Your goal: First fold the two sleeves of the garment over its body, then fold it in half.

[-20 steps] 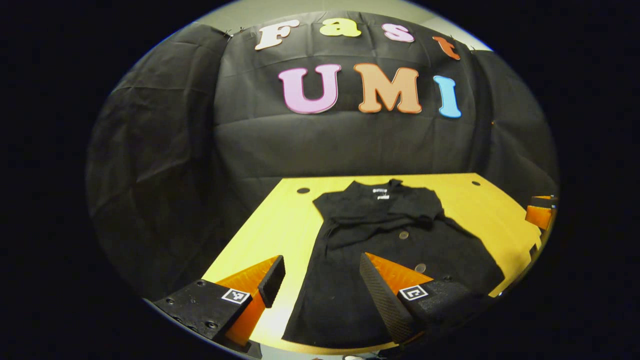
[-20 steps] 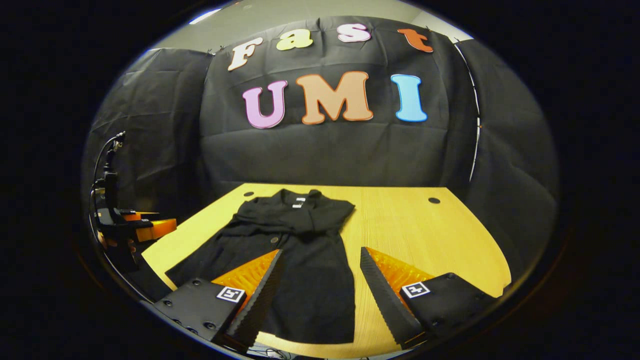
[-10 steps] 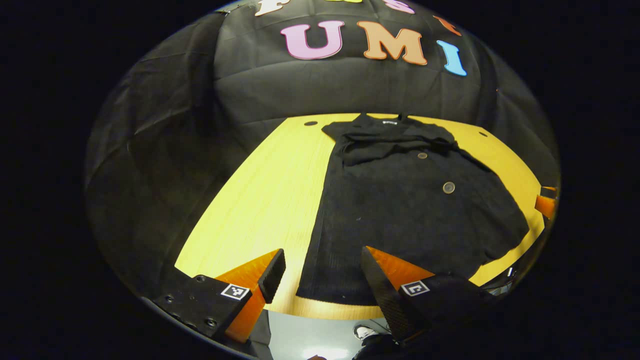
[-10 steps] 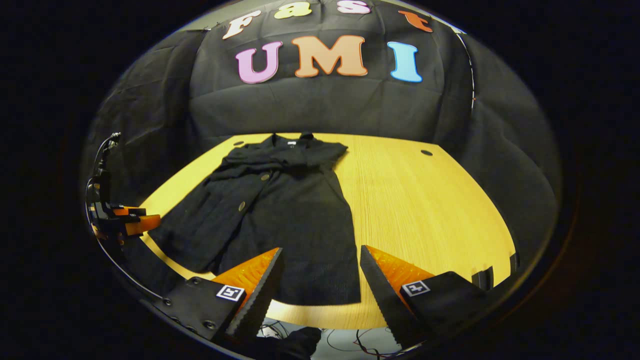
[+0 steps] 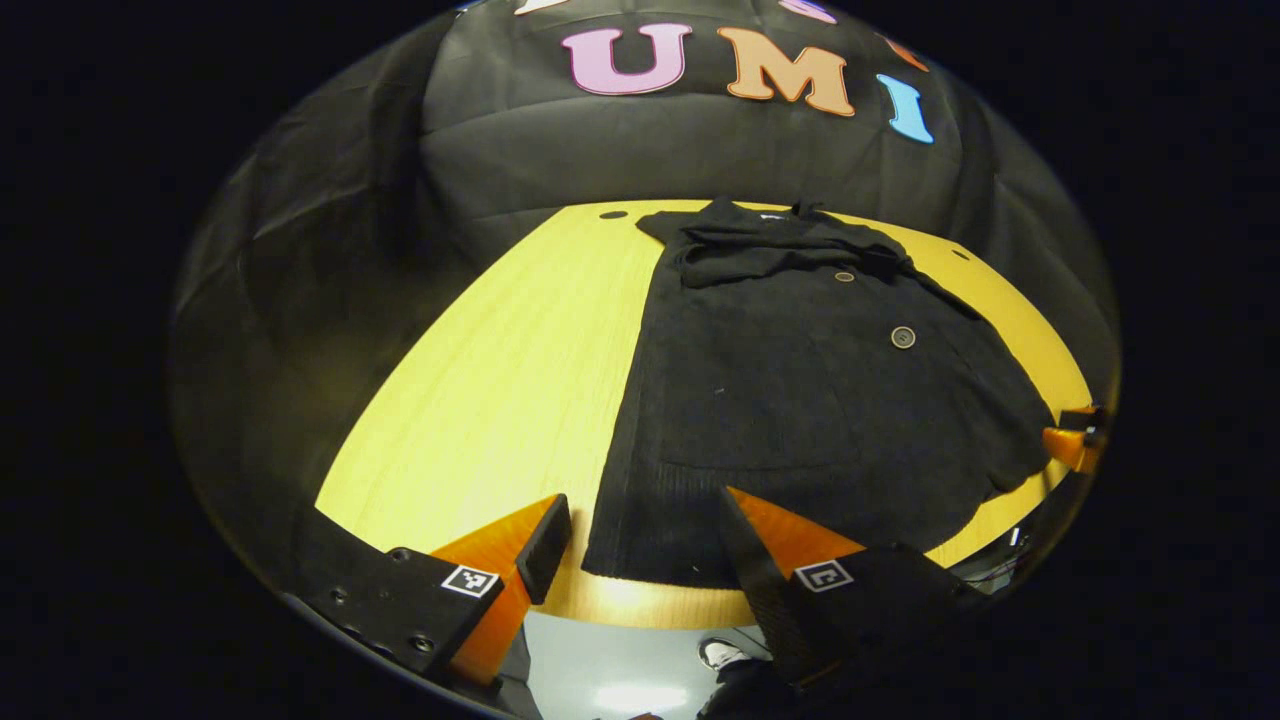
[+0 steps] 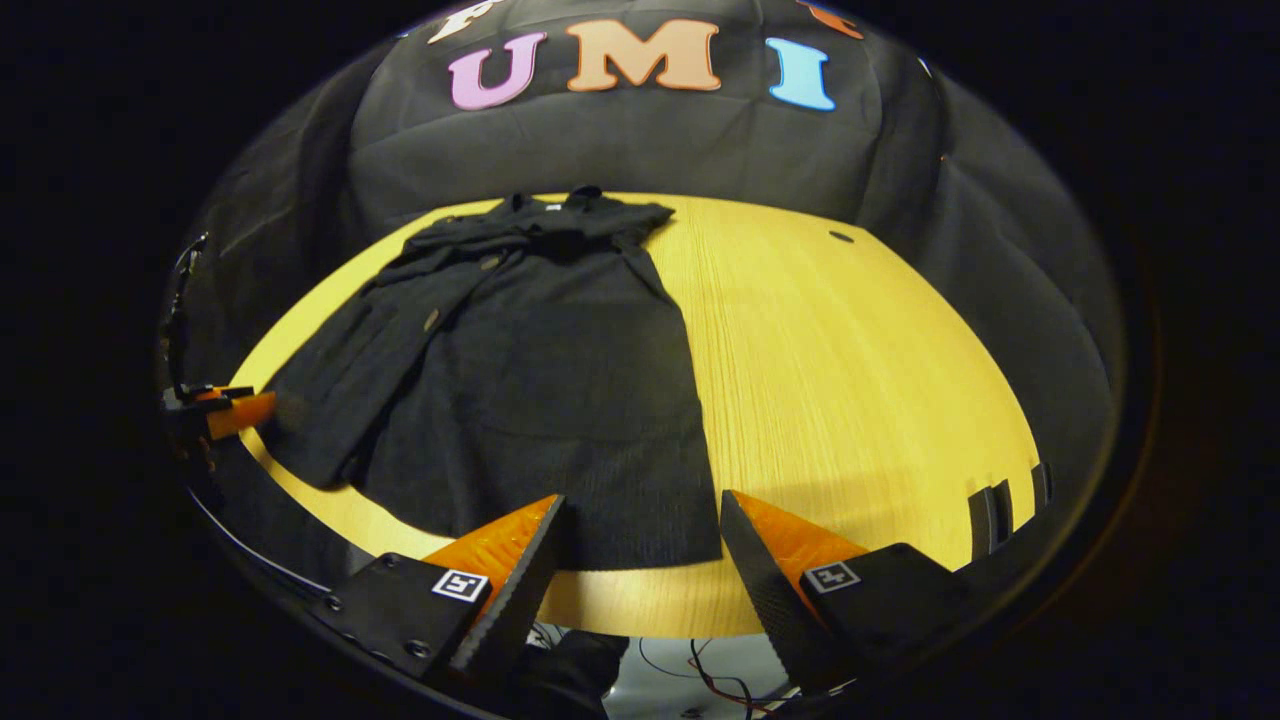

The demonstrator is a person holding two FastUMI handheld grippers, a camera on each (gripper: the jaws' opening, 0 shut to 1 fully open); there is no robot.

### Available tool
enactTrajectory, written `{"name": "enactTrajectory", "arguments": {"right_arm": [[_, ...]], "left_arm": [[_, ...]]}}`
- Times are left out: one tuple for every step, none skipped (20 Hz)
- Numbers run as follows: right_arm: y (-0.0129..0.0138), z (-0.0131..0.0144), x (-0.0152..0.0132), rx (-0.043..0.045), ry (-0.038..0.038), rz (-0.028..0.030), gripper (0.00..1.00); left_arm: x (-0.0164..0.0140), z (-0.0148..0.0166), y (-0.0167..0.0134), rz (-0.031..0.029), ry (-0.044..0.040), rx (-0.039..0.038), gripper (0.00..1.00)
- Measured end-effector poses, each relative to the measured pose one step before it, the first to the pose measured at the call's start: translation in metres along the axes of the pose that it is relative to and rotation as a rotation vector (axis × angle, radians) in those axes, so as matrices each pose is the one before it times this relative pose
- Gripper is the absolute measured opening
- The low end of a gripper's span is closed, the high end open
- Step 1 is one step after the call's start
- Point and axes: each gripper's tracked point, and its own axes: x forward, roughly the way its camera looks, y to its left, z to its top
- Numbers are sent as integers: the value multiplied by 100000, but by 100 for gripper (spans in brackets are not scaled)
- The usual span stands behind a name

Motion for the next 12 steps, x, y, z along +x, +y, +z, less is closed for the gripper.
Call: {"name": "enactTrajectory", "arguments": {"right_arm": [[272,331,390,4284,-1345,1029,100],[128,-80,79,1469,591,235,99],[-155,242,72,-500,-706,144,96],[-76,0,63,-1580,789,-72,97],[322,-31,-116,-314,-59,1386,99],[466,31,125,-635,503,1867,97],[508,118,170,-933,202,1881,80],[720,70,247,-387,399,2009,63],[628,22,101,389,836,1848,46],[-62,133,-75,-60,410,-649,29],[55,-53,-84,-447,1452,556,12],[17,-168,-8,-270,1023,635,9]], "left_arm": [[17,-57,-107,-1243,-320,-813,91],[15,52,-70,-373,-475,322,89],[137,99,-388,-1583,-188,1152,89],[39,-134,-325,-1393,336,1537,86],[33,216,-360,-1604,-261,641,82],[93,47,-285,-1130,7,152,72],[214,119,-360,-1550,-478,-281,63],[-11,-37,-203,-1187,219,-439,51],[-73,36,-617,-3046,115,-1176,46],[366,230,-218,123,-497,-3220,31],[-194,113,-168,470,-283,-3468,16],[230,2,294,402,186,-2280,2]]}}
